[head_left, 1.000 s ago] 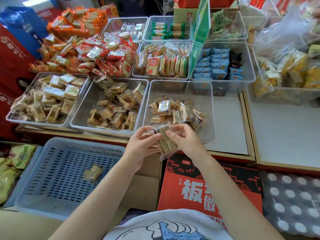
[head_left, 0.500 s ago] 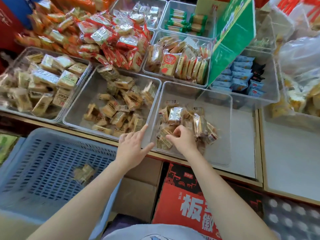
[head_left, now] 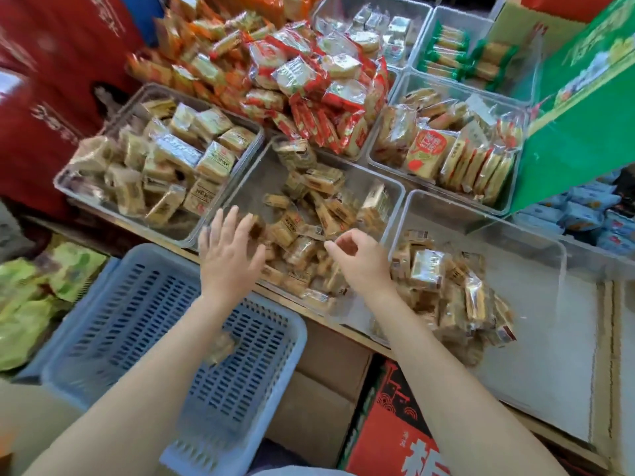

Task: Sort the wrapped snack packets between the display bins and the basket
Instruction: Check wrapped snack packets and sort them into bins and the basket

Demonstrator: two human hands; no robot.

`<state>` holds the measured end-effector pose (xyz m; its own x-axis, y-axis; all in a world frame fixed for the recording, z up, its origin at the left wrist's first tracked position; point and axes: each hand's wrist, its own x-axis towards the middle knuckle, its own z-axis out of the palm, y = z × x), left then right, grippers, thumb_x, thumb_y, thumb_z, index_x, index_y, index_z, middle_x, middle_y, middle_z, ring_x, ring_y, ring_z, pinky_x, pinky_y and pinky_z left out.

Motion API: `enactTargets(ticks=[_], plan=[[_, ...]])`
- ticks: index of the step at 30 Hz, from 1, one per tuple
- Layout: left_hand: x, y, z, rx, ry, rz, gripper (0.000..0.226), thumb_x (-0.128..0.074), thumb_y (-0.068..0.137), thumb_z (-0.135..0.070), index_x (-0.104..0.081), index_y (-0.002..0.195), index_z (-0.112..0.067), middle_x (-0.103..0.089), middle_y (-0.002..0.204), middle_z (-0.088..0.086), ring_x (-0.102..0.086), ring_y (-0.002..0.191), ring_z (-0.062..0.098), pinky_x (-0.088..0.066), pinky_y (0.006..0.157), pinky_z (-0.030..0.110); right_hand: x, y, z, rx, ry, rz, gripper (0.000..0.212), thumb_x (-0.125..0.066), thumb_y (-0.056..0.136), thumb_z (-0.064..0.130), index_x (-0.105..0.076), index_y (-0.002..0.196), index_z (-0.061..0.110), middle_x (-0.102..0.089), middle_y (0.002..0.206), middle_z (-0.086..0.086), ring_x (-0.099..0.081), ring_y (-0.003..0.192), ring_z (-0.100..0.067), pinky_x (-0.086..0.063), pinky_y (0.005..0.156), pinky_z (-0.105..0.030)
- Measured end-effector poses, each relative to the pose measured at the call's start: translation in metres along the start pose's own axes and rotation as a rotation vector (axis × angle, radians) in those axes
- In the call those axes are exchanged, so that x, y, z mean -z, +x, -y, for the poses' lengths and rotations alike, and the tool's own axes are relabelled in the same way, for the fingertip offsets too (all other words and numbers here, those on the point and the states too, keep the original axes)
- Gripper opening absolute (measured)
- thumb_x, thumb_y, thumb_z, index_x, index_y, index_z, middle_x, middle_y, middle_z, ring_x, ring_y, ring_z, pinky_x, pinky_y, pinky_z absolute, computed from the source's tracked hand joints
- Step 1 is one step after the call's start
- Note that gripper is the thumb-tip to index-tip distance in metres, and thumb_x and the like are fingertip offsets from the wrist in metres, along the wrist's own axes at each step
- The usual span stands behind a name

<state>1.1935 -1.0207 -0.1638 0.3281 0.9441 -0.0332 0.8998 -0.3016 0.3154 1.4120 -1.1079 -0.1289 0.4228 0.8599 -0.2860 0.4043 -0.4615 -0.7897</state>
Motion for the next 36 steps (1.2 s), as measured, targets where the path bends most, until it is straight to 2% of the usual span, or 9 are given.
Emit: enactTargets(ticks=[5,9,11,18,22,26,29,32,36], plan=[[0.008,0.028,0.057,0.057,0.152,0.122,0.075,-0.023,0.101,-0.058,-0.007,0.165,-0.020,0.003,0.172,0.001,0.007,0.158,0.018,0.004,0.126,0.044,-0.074,0.052,0.032,-0.006,-0.022,0.100,0.023,-0.066,0.096,0.023,-0.065,0.118,0.014,-0.064,0.114,-0.002,-0.060,0.102,-0.016,-0.048,0.085,-0.027],[-0.003,0.027,0.062,0.057,0.135,0.049,0.078,-0.012,0.096,-0.061,-0.016,0.164,-0.022,-0.006,0.172,0.000,-0.001,0.158,0.017,0.004,0.122,0.039,-0.102,0.086,0.034,-0.064,-0.100,0.082,0.044,-0.065,0.098,0.024,-0.053,0.139,0.013,-0.052,0.139,-0.006,-0.051,0.129,-0.023,-0.038,0.096,-0.024],[-0.007,0.027,0.063,0.055,0.106,0.010,0.074,-0.015,0.099,-0.059,-0.024,0.163,-0.022,-0.015,0.171,0.002,-0.010,0.157,0.020,0.000,0.121,0.041,-0.107,0.102,0.029,-0.099,-0.163,0.123,0.065,-0.069,0.096,0.033,-0.041,0.150,0.010,-0.046,0.149,-0.009,-0.044,0.139,-0.025,-0.038,0.108,-0.030],[-0.012,0.029,0.066,0.033,0.097,-0.045,0.071,-0.015,0.102,-0.057,-0.035,0.158,-0.018,-0.030,0.166,0.007,-0.024,0.151,0.024,-0.010,0.118,0.044,-0.119,0.123,0.024,-0.102,-0.489,0.311,0.112,-0.078,0.070,0.070,-0.033,0.153,0.011,-0.040,0.154,-0.014,-0.034,0.144,-0.033,-0.034,0.118,-0.048],[-0.010,0.029,0.067,0.012,0.096,-0.053,0.077,-0.007,0.103,-0.062,-0.038,0.157,-0.016,-0.034,0.164,0.010,-0.027,0.148,0.023,-0.014,0.115,0.044,-0.115,0.108,0.030,-0.100,-0.280,0.304,0.108,-0.082,0.072,0.064,-0.034,0.153,0.010,-0.039,0.152,-0.010,-0.039,0.140,-0.026,-0.039,0.114,-0.039],[-0.011,0.029,0.069,-0.006,0.130,-0.052,0.084,-0.007,0.101,-0.069,-0.038,0.157,-0.015,-0.034,0.164,0.010,-0.025,0.147,0.022,-0.016,0.113,0.044,-0.118,0.099,0.042,0.004,-0.104,0.317,0.078,-0.085,0.078,0.046,-0.046,0.139,0.017,-0.045,0.133,0.000,-0.048,0.119,-0.014,-0.043,0.095,-0.027],[-0.008,0.029,0.067,-0.010,0.126,-0.016,0.094,-0.002,0.095,-0.077,-0.033,0.159,-0.016,-0.027,0.167,0.009,-0.017,0.150,0.019,-0.012,0.114,0.042,-0.127,0.110,0.044,0.040,-0.176,0.362,0.057,-0.084,0.082,0.032,-0.056,0.130,0.020,-0.049,0.129,-0.001,-0.057,0.116,-0.019,-0.050,0.096,-0.031],[0.001,0.029,0.065,0.016,0.117,0.112,0.113,0.001,0.078,-0.093,-0.014,0.164,-0.020,-0.005,0.172,0.005,0.002,0.152,0.013,-0.003,0.117,0.041,-0.131,0.120,0.042,0.014,-0.191,0.475,0.079,-0.085,0.080,0.036,-0.048,0.147,0.019,-0.046,0.149,-0.004,-0.050,0.132,-0.022,-0.046,0.109,-0.040],[0.008,0.030,0.069,0.012,0.118,0.257,0.143,-0.004,0.051,-0.109,0.009,0.163,-0.021,0.019,0.170,-0.001,0.016,0.154,0.014,0.007,0.119,0.040,-0.132,0.128,0.051,0.010,-0.208,0.649,0.106,-0.086,0.078,0.040,-0.024,0.161,0.019,-0.033,0.163,-0.004,-0.036,0.148,-0.022,-0.034,0.115,-0.035]])
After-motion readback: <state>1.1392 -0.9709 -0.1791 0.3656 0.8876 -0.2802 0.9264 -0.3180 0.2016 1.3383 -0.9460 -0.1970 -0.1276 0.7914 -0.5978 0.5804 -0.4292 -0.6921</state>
